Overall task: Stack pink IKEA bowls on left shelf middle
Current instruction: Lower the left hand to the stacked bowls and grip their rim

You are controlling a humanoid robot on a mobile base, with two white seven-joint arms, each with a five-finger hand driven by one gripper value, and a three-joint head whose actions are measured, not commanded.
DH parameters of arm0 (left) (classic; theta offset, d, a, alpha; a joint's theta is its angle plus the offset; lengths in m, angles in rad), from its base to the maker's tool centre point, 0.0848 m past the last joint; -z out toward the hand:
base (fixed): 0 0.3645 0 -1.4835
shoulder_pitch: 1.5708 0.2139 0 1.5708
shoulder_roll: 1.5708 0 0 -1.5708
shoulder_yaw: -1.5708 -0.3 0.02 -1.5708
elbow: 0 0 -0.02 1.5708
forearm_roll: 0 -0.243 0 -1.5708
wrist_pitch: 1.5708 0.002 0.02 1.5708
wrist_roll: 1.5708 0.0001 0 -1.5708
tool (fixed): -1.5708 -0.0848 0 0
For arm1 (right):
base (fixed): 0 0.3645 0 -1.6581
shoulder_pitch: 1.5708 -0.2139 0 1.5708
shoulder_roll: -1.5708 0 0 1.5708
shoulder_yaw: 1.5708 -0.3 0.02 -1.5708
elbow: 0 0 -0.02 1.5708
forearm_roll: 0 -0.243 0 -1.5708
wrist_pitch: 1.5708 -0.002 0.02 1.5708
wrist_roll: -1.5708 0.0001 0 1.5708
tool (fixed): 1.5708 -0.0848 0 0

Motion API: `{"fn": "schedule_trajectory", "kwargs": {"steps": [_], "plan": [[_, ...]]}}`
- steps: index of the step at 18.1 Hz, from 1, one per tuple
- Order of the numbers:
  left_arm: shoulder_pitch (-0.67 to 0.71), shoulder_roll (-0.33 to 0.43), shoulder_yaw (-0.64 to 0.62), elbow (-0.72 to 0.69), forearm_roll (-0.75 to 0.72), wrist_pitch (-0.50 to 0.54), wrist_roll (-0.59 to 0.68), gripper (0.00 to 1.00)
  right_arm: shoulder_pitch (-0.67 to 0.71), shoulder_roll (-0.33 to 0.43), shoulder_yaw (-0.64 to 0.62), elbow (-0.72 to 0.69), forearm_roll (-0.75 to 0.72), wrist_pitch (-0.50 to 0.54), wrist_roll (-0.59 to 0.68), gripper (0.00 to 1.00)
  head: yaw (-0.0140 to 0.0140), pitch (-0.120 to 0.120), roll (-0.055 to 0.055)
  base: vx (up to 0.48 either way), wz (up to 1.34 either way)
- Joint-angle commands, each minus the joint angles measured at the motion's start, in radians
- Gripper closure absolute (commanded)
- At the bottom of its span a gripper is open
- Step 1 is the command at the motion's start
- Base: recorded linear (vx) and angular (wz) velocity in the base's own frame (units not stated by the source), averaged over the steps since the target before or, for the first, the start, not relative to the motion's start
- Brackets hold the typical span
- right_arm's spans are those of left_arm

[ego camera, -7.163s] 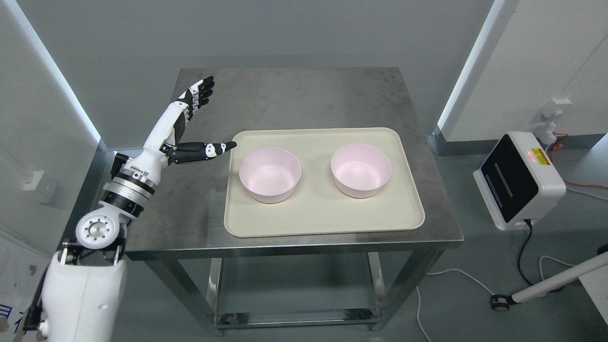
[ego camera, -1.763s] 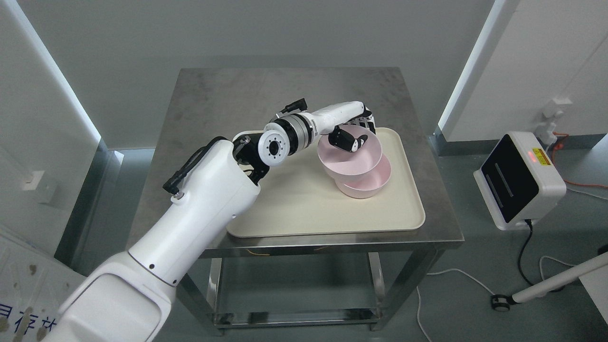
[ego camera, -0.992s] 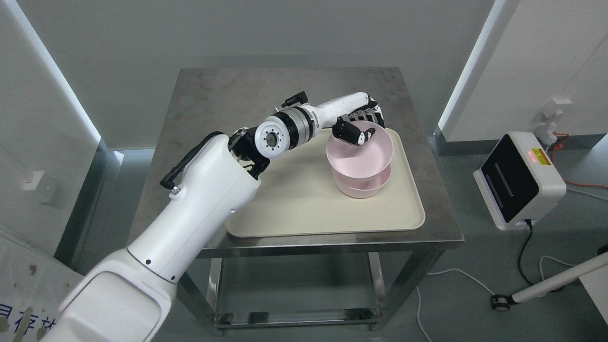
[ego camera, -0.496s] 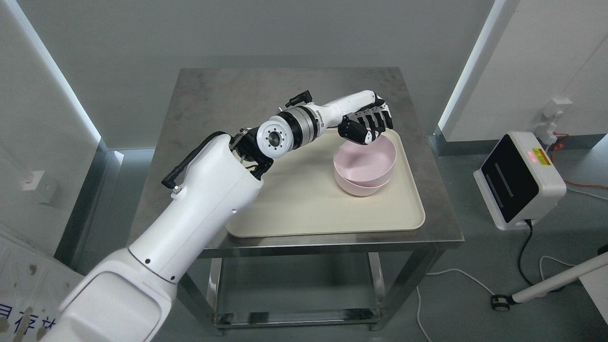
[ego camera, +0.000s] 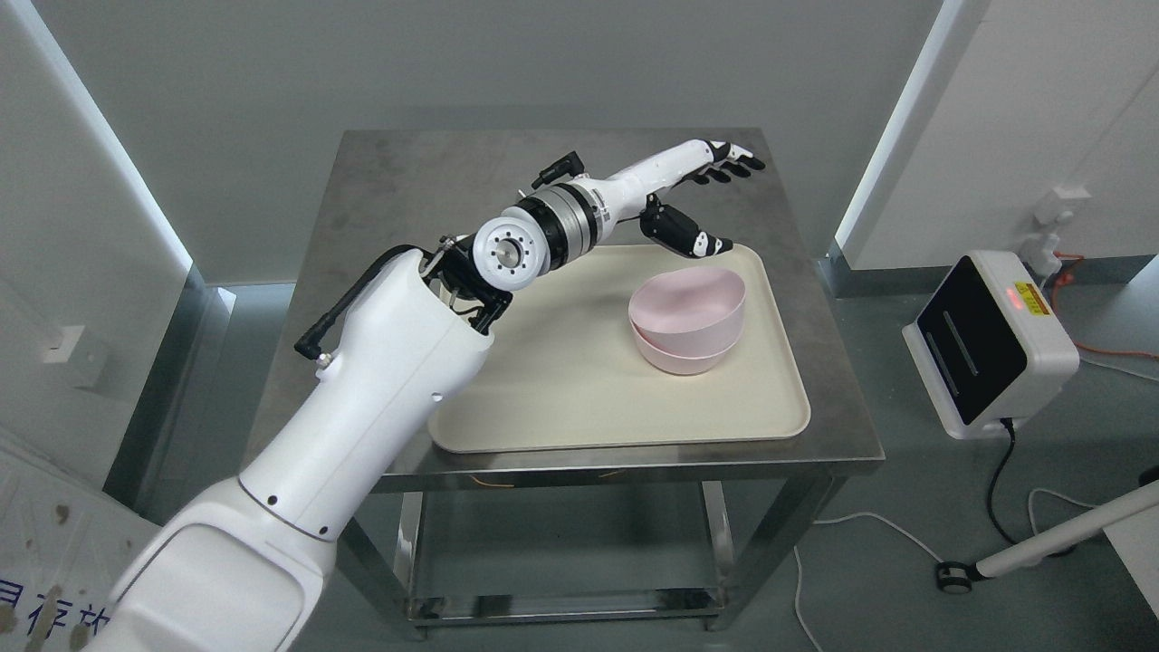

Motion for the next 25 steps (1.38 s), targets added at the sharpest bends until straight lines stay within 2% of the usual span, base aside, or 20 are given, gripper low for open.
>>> {"fn": "schedule_trajectory", "kwargs": {"steps": [1,3,6,9,14,20,25], "plan": [[0.183,0.017,0.192,-0.323,0.053,-0.003,-0.003,0.18,0.000,-0.017,-0.011,0.000,0.008,0.000,-0.001,0.00,0.0000,0.000,0.000,0.000,0.00],[0.302,0.017,0.160,-0.377,0.053,-0.003,-0.013,0.18,0.000,-0.017,-0.009,0.000,0.008,0.000,-0.001,0.00,0.0000,0.000,0.000,0.000,0.00],[0.365,0.017,0.094,-0.419,0.048,0.011,-0.027,0.18,0.000,-0.017,-0.009,0.000,0.008,0.000,-0.001,0.00,0.0000,0.000,0.000,0.000,0.00],[0.361,0.017,0.039,-0.416,-0.045,0.062,-0.050,0.18,0.000,-0.017,-0.009,0.000,0.008,0.000,-0.001,0.00,0.0000,0.000,0.000,0.000,0.00],[0.365,0.017,0.024,-0.397,-0.312,0.137,-0.177,0.19,0.000,-0.017,-0.009,0.000,0.008,0.000,-0.001,0.00,0.0000,0.000,0.000,0.000,0.00],[0.310,0.017,0.033,-0.339,-0.513,0.137,-0.237,0.21,0.000,-0.017,-0.009,0.000,0.008,0.000,-0.001,0.00,0.0000,0.000,0.000,0.000,0.00],[0.241,0.017,0.018,-0.296,-0.608,0.129,-0.240,0.25,0.000,-0.017,-0.009,0.000,0.008,0.000,-0.001,0.00,0.0000,0.000,0.000,0.000,0.00]]}}
